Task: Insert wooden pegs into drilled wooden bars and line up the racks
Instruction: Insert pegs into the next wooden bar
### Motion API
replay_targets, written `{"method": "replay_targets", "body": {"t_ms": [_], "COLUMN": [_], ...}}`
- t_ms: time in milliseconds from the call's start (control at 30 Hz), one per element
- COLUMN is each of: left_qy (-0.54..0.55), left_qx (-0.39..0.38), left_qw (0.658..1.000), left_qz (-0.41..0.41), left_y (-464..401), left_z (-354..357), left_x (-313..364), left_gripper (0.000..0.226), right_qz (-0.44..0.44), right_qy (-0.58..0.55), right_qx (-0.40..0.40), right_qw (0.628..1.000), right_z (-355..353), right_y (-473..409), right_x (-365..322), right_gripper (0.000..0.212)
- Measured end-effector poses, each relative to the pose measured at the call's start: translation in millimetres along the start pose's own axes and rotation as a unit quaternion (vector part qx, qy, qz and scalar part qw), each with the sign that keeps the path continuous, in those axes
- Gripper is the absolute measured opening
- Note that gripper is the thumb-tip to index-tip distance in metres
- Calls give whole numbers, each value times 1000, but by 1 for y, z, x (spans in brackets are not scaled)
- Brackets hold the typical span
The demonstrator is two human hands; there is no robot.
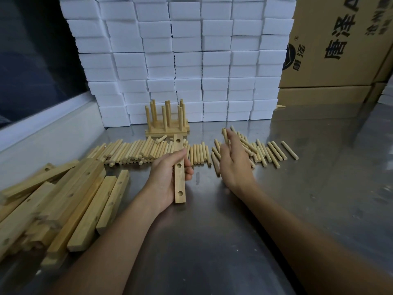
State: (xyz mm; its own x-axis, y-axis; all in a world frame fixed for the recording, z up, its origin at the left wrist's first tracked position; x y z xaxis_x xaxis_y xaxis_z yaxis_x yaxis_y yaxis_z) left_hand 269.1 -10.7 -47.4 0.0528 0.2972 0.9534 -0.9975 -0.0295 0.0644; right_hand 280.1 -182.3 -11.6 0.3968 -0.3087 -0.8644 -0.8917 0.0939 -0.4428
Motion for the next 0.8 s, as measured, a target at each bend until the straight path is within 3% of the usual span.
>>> {"method": "replay_targets", "body": {"t_ms": [167, 300, 400, 567, 800], "left_qy": [-7, -14, -43, -91, -152], "left_qx": [-3, -2, -10, -53, -63], "left_qw": [1000, 999, 997, 991, 981], "left_qz": [9, 41, 65, 87, 101], "left_y": [2, 5, 6, 6, 8], "left_z": [1, 4, 6, 17, 18], "left_x": [2, 6, 8, 6, 6], "left_gripper": [17, 7, 18, 55, 60], "right_qz": [-52, -93, -119, -167, -232], "right_qy": [28, 24, 38, 55, 83], "right_qx": [52, 70, 64, 4, 0], "right_qw": [997, 993, 990, 984, 969], "right_z": [-9, -12, -10, 3, 6], "right_y": [2, 6, 7, 14, 21], "right_x": [-9, -16, -22, -33, -48], "right_gripper": [28, 26, 22, 14, 10]}}
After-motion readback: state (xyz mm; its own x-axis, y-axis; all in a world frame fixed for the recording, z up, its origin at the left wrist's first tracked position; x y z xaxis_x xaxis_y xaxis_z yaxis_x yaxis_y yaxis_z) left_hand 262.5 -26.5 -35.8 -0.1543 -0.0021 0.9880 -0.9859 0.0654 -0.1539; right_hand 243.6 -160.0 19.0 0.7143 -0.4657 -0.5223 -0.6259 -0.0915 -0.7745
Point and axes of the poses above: each hand's wrist, its own y-axis away from the middle knuckle, its own z-axis out of the palm, x = y × z, the point moved 9 cm from there along -y, towards the middle knuckle, and after that the axes turned 7 degrees about -y, right-handed, at the moved point
